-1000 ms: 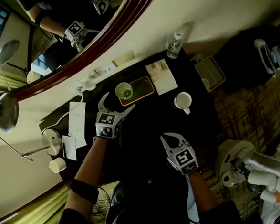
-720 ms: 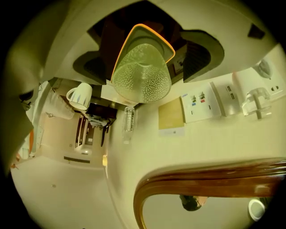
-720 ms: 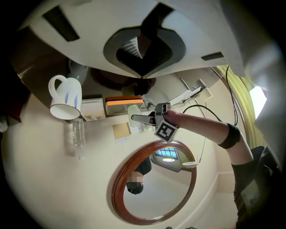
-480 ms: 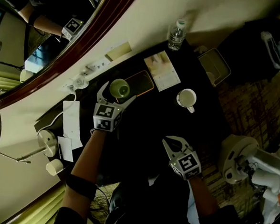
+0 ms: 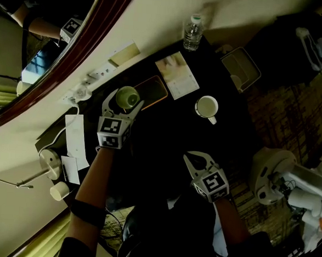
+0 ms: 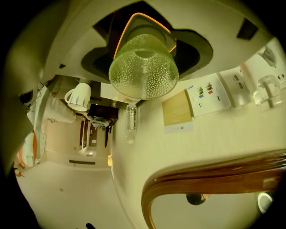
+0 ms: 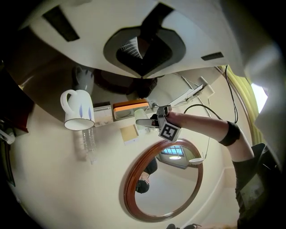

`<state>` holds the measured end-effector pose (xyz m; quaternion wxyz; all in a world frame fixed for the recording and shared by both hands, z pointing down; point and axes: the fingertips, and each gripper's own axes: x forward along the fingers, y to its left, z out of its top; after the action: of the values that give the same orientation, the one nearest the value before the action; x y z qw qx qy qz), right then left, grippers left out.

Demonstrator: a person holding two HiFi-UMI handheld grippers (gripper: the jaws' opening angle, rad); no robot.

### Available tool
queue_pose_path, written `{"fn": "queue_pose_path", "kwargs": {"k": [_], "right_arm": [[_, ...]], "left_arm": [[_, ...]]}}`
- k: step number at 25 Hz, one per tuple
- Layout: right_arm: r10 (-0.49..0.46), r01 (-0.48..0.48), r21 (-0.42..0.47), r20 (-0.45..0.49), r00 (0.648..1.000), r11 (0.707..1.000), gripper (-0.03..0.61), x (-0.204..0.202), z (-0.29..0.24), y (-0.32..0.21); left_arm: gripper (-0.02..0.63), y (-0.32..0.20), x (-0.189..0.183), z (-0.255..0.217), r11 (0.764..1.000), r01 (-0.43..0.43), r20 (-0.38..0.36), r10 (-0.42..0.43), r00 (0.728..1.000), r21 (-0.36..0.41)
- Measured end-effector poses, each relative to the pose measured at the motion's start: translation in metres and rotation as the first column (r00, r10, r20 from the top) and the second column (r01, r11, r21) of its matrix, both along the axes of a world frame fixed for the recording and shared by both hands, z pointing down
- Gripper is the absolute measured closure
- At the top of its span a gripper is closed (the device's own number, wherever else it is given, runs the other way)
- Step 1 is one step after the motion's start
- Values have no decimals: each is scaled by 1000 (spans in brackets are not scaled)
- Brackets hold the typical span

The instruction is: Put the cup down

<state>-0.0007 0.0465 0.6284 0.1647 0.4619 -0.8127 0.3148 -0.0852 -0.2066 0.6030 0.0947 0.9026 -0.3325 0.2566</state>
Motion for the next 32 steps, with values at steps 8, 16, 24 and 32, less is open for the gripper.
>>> {"fn": "queue_pose_path", "kwargs": {"k": [8, 16, 24, 32], "right_arm": [[4, -4, 0, 9, 1000, 1000, 577, 7, 0, -4], [34, -34, 15, 15, 999, 999, 577, 22, 1, -5], [51, -51, 16, 9, 999, 999, 577, 35, 1, -4], [76, -76, -3, 0, 997, 997, 577, 51, -1, -2]], "left_arm": [[233, 20, 26, -16, 998, -65, -20, 65, 998, 19], [233, 63, 65, -18, 975, -219, -36, 220, 975, 41], [233, 100, 98, -17, 965, -260, -96, 258, 961, -13], [233, 132, 119, 0, 943, -328, -92, 324, 942, -45]]}}
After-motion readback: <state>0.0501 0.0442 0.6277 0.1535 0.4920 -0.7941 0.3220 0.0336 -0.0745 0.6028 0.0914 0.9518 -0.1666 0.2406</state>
